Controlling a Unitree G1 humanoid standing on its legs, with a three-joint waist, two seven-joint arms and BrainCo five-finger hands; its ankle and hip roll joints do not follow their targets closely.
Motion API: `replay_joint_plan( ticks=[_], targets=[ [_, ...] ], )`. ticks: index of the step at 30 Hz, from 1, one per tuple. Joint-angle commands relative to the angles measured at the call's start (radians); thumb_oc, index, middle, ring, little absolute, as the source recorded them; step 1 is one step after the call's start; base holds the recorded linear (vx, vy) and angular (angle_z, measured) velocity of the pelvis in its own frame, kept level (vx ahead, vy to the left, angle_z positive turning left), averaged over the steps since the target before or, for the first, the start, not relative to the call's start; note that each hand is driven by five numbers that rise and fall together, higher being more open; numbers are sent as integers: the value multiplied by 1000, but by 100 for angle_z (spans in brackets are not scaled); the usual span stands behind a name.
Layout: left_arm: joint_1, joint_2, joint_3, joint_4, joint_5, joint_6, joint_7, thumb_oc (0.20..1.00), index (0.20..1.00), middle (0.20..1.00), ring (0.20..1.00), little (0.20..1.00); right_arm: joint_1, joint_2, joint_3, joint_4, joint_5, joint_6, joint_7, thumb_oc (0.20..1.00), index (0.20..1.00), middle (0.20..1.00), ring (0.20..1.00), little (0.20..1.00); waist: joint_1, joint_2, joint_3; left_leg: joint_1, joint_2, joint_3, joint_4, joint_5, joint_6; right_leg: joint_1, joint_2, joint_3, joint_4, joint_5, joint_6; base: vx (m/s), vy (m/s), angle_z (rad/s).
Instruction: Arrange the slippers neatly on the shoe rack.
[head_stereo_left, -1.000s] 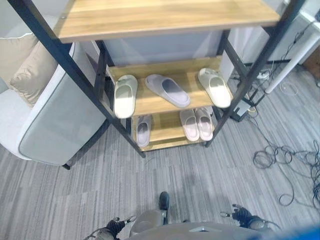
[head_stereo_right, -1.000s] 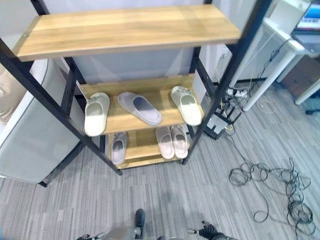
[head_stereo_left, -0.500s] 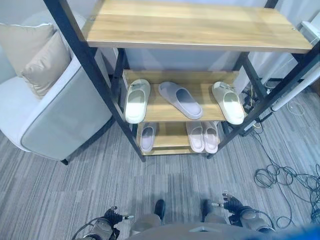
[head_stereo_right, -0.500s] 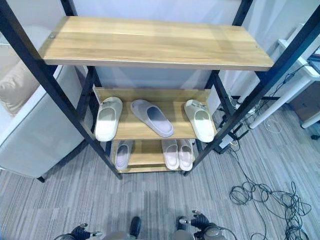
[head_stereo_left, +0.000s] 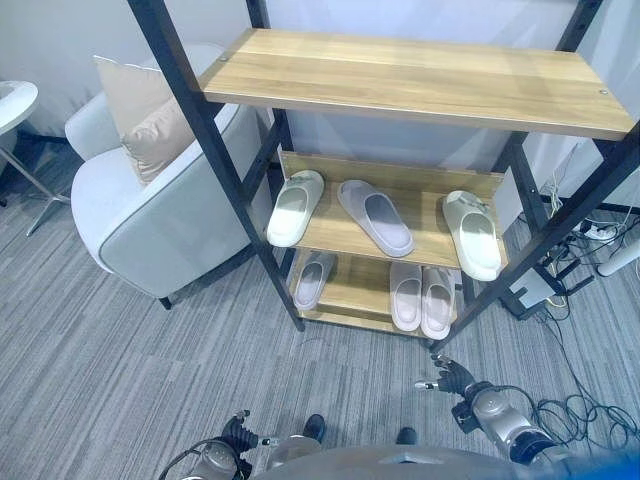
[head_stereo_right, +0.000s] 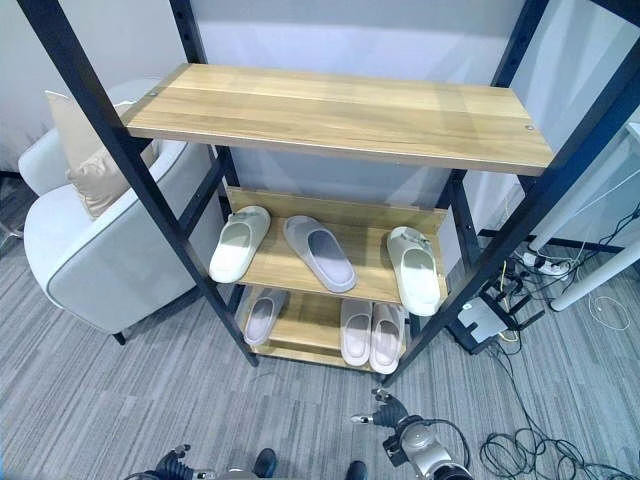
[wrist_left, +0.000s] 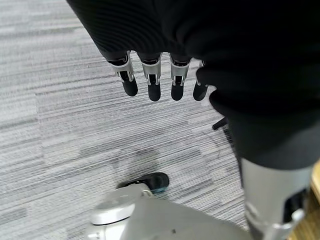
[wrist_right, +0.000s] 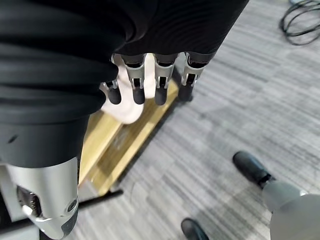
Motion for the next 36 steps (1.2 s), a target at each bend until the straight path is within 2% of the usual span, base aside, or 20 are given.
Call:
replay_joint_plan(
  ticks=[1, 2, 4, 5, 6, 7, 12, 13, 15, 16, 17, 18, 22, 24, 25, 26, 28, 30, 33, 36],
  targets=[
    [-75, 24, -30, 41, 34, -12, 12, 1000, 1000, 1000, 1000, 1000, -20, 11, 15, -57, -12, -51, 23, 1000, 1000, 1000, 1000, 1000, 29, -41, 26, -5, -65, 2, 30, -69, 43, 62, -28, 2, 72, -116, 52, 5, 41, 21],
    [-73, 35, -24, 28, 32, -16, 3, 1000, 1000, 1000, 1000, 1000, -4, -31, 29, -151, -33, -61, 43, 1000, 1000, 1000, 1000, 1000, 28, -45, 29, -9, -65, 3, 27, -68, 44, 58, -31, -1, 76, -117, 54, 0, 49, 15],
    [-63, 33, -19, 21, 33, -25, 8, 1000, 1000, 1000, 1000, 1000, 23, -25, 81, -199, -40, -88, 67, 1000, 1000, 1000, 1000, 1000, 29, -46, 35, -14, -66, 3, 25, -65, 45, 52, -33, -2, 81, -117, 55, -11, 50, 6],
    [-68, 28, -26, 22, 40, -23, 8, 1000, 1000, 1000, 1000, 1000, 15, -5, 92, -144, -44, -82, 74, 1000, 1000, 1000, 1000, 1000, 30, -45, 38, -17, -67, 2, 23, -64, 45, 49, -34, -5, 83, -116, 56, -3, 70, 3],
    [-64, 17, -30, 27, 51, -26, 5, 1000, 1000, 1000, 1000, 1000, -14, -73, 158, -222, -139, -184, 74, 1000, 1000, 1000, 1000, 1000, 38, -40, 42, -18, -68, 1, 24, -62, 46, 50, -35, -10, 83, -118, 58, -4, 77, 3],
    [-65, 10, -39, 21, 78, -23, 15, 1000, 1000, 1000, 1000, 1000, -44, -61, 150, -179, -167, -163, 61, 1000, 1000, 1000, 1000, 1000, 41, -36, 42, -23, -71, -3, 22, -60, 45, 46, -37, -19, 85, -118, 58, 0, 77, 6],
    [-76, -16, -44, 3, 51, -42, 9, 1000, 1000, 1000, 1000, 1000, -63, -27, 106, -78, -187, -175, 27, 1000, 1000, 1000, 1000, 1000, 59, -26, 33, -33, -80, -15, 17, -58, 43, 45, -39, -35, 73, -114, 61, 8, 66, 16],
    [-67, -11, -1, -22, -29, -53, 12, 1000, 1000, 1000, 1000, 1000, 24, -123, 101, -360, -155, -184, 55, 1000, 1000, 1000, 1000, 1000, 41, -37, 38, -31, -75, -5, 12, -57, 43, 43, -38, -20, 67, -109, 60, -29, 15, 6],
    [-56, -3, 19, -32, -42, -61, 13, 1000, 1000, 1000, 1000, 1000, 143, -220, 116, -508, -148, -227, 88, 1000, 1000, 1000, 1000, 1000, 19, -46, 45, -28, -69, 6, 9, -58, 42, 39, -35, -7, 66, -106, 60, -41, 6, -14],
    [-36, 6, 19, -35, -40, -73, 2, 1000, 1000, 1000, 1000, 1000, 272, -364, 144, -631, -175, -282, 137, 1000, 1000, 1000, 1000, 1000, -11, -54, 45, -29, -66, 11, 6, -52, 40, 33, -33, -1, 67, -98, 63, -31, -2, -29],
    [-28, 8, 17, -30, -37, -76, -5, 1000, 1000, 1000, 1000, 1000, 327, -428, 160, -677, -181, -305, 166, 1000, 1000, 1000, 1000, 1000, -20, -55, 40, -29, -63, 12, 5, -53, 38, 31, -32, 0, 67, -98, 65, 19, -22, -30],
    [-11, 24, 1, -24, -27, -78, -9, 1000, 1000, 1000, 1000, 1000, 273, -485, 235, -752, -241, -329, 169, 1000, 1000, 1000, 1000, 1000, -11, -57, 36, -19, -59, 11, 6, -71, 34, 41, -27, 3, 65, -111, 66, 36, -20, -5],
    [-14, 7, -8, 15, 25, -64, 9, 1000, 1000, 1000, 1000, 1000, 312, -477, 336, -878, -294, -347, 212, 1000, 1000, 1000, 1000, 1000, -12, -60, 34, -23, -61, 8, 6, -69, 36, 37, -28, 4, 66, -109, 68, 6, 5, -13],
    [-7, -9, -10, 38, 51, -64, -1, 1000, 1000, 1000, 1000, 1000, 345, -502, 405, -1012, -370, -402, 258, 1000, 1000, 1000, 1000, 1000, -13, -61, 32, -21, -61, 8, 8, -75, 37, 34, -26, 9, 69, -110, 68, 34, 8, 2],
    [-19, 14, -53, 34, 57, -54, -38, 1000, 1000, 1000, 1000, 1000, 154, -421, 391, -960, -135, -238, 429, 1000, 1000, 1000, 1000, 1000, 27, -73, 10, -21, -63, -10, 10, -74, 34, 44, -26, -8, 65, -116, 63, 107, -23, 3],
    [19, 32, -54, -2, 55, -63, -37, 1000, 1000, 1000, 1000, 1000, 92, -439, 362, -1021, 23, -188, 364, 1000, 1000, 1000, 1000, 1000, 45, -83, 5, -21, -63, -19, 11, -77, 32, 50, -26, -22, 62, -123, 60, 91, -21, -7],
    [15, 37, -44, 14, 44, -60, -44, 1000, 1000, 1000, 1000, 1000, 34, -471, 359, -1008, 77, -181, 337, 1000, 1000, 1000, 1000, 1000, 51, -91, 2, -29, -66, -24, 8, -67, 31, 46, -28, -31, 57, -117, 62, 23, -3, 60],
    [10, 40, -38, 18, 35, -59, -44, 1000, 1000, 1000, 1000, 1000, -49, -472, 344, -965, 47, -193, 285, 1000, 1000, 1000, 1000, 1000, 67, -97, 3, -34, -68, -28, 8, -62, 29, 45, -28, -39, 57, -115, 63, 7, -5, 52],
    [-4, 32, -48, 12, 26, -57, -30, 1000, 1000, 1000, 1000, 1000, -225, -342, 175, -831, -21, -209, 90, 1000, 1000, 1000, 1000, 1000, 101, -97, 17, -54, -73, -42, 4, -47, 30, 32, -31, -58, 59, -106, 65, -11, 9, 0],
    [-6, 20, -44, 19, 19, -58, -28, 1000, 1000, 1000, 1000, 1000, -249, -297, 123, -786, -66, -210, 30, 1000, 1000, 1000, 1000, 1000, 104, -94, 22, -62, -74, -46, 3, -44, 32, 27, -34, -63, 61, -103, 66, -11, 25, 1]
  ],
)
